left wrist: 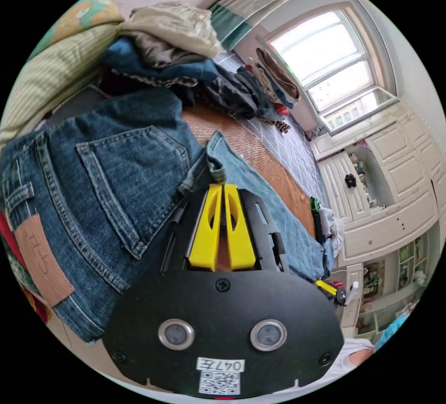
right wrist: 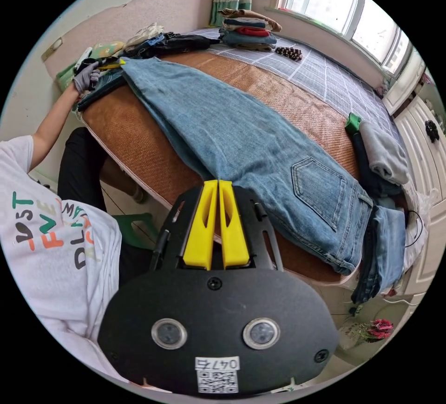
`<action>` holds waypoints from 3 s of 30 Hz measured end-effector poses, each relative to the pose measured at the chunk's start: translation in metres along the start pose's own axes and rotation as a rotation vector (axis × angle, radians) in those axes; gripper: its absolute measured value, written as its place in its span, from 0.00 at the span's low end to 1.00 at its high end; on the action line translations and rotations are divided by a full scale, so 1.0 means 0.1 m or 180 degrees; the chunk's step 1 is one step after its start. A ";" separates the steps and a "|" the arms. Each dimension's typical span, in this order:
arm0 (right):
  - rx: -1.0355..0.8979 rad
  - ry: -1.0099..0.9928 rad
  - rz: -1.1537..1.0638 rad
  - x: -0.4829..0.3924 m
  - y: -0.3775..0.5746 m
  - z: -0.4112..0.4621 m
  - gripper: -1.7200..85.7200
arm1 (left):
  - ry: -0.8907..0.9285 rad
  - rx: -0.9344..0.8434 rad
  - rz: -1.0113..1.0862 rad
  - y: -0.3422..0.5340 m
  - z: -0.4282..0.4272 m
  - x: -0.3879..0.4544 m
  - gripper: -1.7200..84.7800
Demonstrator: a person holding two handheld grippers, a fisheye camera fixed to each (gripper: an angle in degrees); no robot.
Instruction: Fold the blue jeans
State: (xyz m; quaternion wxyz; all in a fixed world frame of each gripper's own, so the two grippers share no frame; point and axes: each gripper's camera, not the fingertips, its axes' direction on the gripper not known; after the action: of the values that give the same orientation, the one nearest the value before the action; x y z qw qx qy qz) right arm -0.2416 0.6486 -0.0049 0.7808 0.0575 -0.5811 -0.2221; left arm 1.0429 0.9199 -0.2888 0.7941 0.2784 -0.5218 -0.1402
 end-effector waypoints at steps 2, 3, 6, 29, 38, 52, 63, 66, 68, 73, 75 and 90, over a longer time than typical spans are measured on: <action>-0.0045 -0.0146 -0.0027 0.15 -0.01 0.02 0.01 | -0.0412 -0.0156 0.0193 -0.04 0.05 0.06 0.01; -0.0122 -0.0210 -0.0035 0.23 -0.02 0.10 0.01 | -0.0532 -0.0431 0.0162 -0.05 0.24 -0.06 0.01; -0.0327 -0.0291 -0.0132 0.33 -0.05 0.37 0.01 | -0.0307 -0.0465 0.0039 0.03 0.28 -0.39 0.01; -0.0212 -0.0260 -0.0243 0.67 -0.46 -0.06 0.01 | 0.1009 0.0458 -0.1149 0.11 -0.42 -1.78 0.13; -0.0293 -0.0362 -0.0496 0.31 -0.84 -0.54 0.01 | 0.1227 0.0758 -0.0591 -0.28 -1.16 -1.50 0.08; 0.0243 -0.0738 -0.2256 -2.21 -3.27 -1.50 0.01 | 0.1074 0.0594 -0.0558 -0.35 -2.08 -1.82 0.08; -0.0219 0.0008 -0.1306 -2.90 -5.95 0.45 0.01 | 0.1159 0.0395 -0.0461 -0.88 -2.22 -1.57 0.08; -0.0054 -0.0033 -0.1167 -2.96 -5.83 0.55 0.01 | 0.1184 0.0383 -0.0441 -1.02 -2.25 -1.46 0.08; -0.0098 -0.0131 -0.1174 -3.07 -5.68 0.41 0.01 | 0.1246 0.0397 -0.0439 -1.10 -2.28 -1.38 0.08; 0.0141 -0.0747 -0.1589 -3.68 -4.61 -0.07 0.01 | 0.1307 0.0485 -0.0258 -1.33 -2.45 -0.79 0.08; 0.0155 -0.0841 -0.1592 -3.98 -4.17 0.08 0.01 | 0.1336 0.0536 -0.0152 -1.42 -2.54 -0.48 0.08; 0.1183 -0.0860 0.0592 -1.52 -1.68 -0.31 0.01 | 0.0407 -0.0316 0.2539 -0.92 -1.42 5.17 0.08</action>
State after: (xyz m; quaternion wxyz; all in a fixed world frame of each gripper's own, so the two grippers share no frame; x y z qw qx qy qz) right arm -0.2939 0.5561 -0.2068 0.6891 0.1162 -0.7139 -0.0442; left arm 1.3933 0.6225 0.0023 0.8295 0.0236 -0.5310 0.1714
